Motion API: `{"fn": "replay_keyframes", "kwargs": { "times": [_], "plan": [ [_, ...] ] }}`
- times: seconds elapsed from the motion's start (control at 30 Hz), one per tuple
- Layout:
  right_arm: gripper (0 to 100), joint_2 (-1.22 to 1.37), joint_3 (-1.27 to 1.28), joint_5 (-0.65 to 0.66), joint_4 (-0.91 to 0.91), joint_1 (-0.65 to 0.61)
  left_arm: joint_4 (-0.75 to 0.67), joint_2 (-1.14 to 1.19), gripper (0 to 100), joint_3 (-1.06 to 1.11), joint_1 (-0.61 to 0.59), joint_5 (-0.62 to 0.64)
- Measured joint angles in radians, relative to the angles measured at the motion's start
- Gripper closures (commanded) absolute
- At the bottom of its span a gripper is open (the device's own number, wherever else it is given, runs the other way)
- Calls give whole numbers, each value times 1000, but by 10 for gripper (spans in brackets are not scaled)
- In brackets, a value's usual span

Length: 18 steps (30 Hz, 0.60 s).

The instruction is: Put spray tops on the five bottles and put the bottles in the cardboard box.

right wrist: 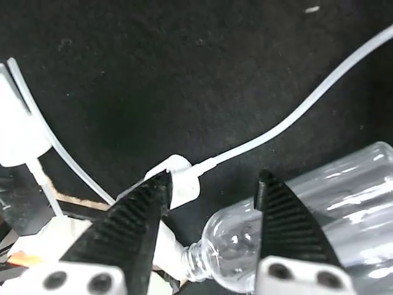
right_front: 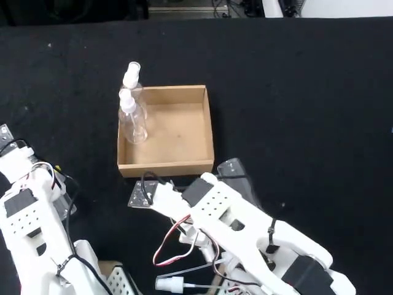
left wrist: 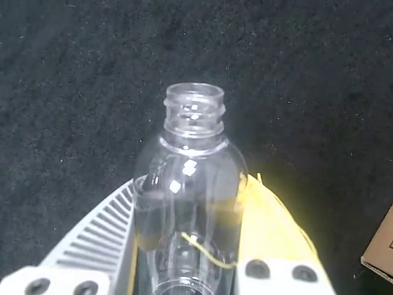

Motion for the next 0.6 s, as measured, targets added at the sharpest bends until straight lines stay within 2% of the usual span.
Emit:
{"fn": "replay_keyframes", "kwargs": {
  "times": [0.27, 0.6],
  "plan": [
    [792, 0, 9, -11, -12, -66, 0, 0, 954, 0, 0, 0],
    [793, 0, 23, -195, -55, -71, 0, 0, 954, 0, 0, 0]
  ]
}}
